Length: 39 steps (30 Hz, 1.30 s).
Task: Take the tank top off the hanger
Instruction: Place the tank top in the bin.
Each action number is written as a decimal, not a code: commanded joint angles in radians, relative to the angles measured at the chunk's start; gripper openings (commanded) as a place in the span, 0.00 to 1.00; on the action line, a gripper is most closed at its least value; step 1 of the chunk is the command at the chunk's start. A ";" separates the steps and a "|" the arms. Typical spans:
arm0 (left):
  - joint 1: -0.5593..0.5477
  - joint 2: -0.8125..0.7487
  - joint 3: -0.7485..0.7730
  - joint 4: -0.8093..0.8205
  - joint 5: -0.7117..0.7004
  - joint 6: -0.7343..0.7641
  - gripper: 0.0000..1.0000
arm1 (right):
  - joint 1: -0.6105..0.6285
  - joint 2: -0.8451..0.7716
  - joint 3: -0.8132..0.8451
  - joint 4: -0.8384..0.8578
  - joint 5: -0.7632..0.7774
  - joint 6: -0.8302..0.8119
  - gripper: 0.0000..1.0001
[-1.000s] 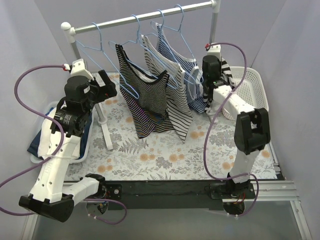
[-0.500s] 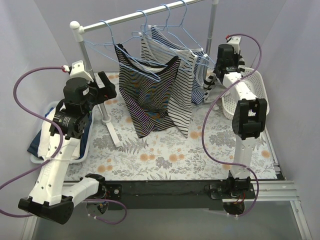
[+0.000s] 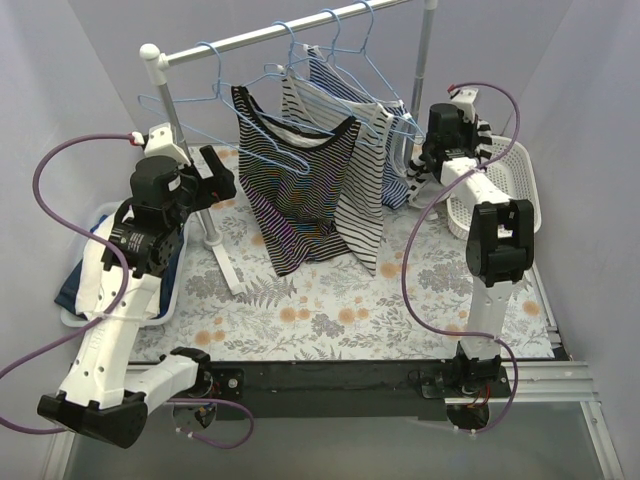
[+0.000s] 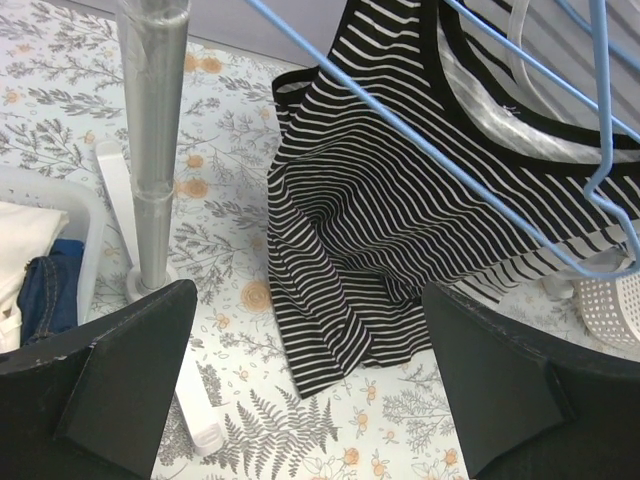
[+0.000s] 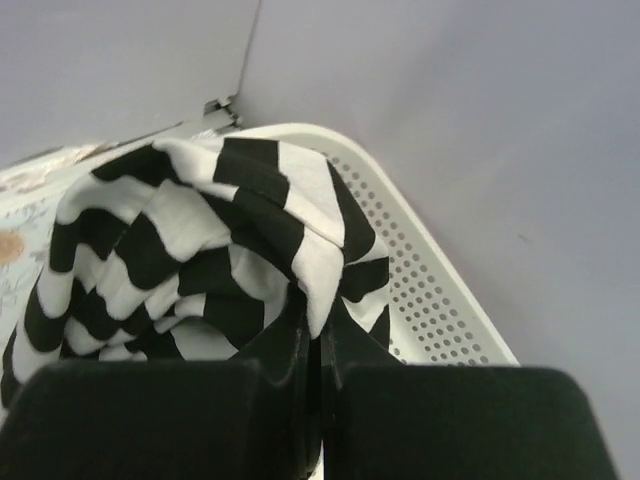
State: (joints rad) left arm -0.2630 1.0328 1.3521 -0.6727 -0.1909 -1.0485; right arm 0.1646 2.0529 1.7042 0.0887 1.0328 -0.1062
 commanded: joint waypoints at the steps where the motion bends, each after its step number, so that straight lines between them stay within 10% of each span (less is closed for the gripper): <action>1: 0.004 -0.014 -0.013 0.012 0.034 0.001 0.98 | -0.020 -0.068 -0.101 0.086 -0.189 -0.032 0.01; 9: 0.004 -0.017 -0.013 0.007 0.034 0.005 0.98 | -0.154 -0.148 -0.274 0.071 -0.514 0.145 0.01; 22: 0.004 -0.016 -0.033 0.022 0.047 -0.005 0.98 | -0.316 -0.214 -0.271 0.077 -0.399 0.358 0.01; 30: 0.004 -0.025 -0.036 0.013 0.039 -0.002 0.98 | -0.427 -0.238 -0.287 0.062 -0.579 0.579 0.01; 39: 0.004 -0.025 -0.047 0.022 0.057 -0.015 0.98 | -0.422 -0.003 -0.024 -0.351 -0.639 0.513 0.01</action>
State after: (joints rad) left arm -0.2630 1.0283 1.3151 -0.6537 -0.1490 -1.0565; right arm -0.2707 2.0220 1.6726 -0.1165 0.4095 0.4026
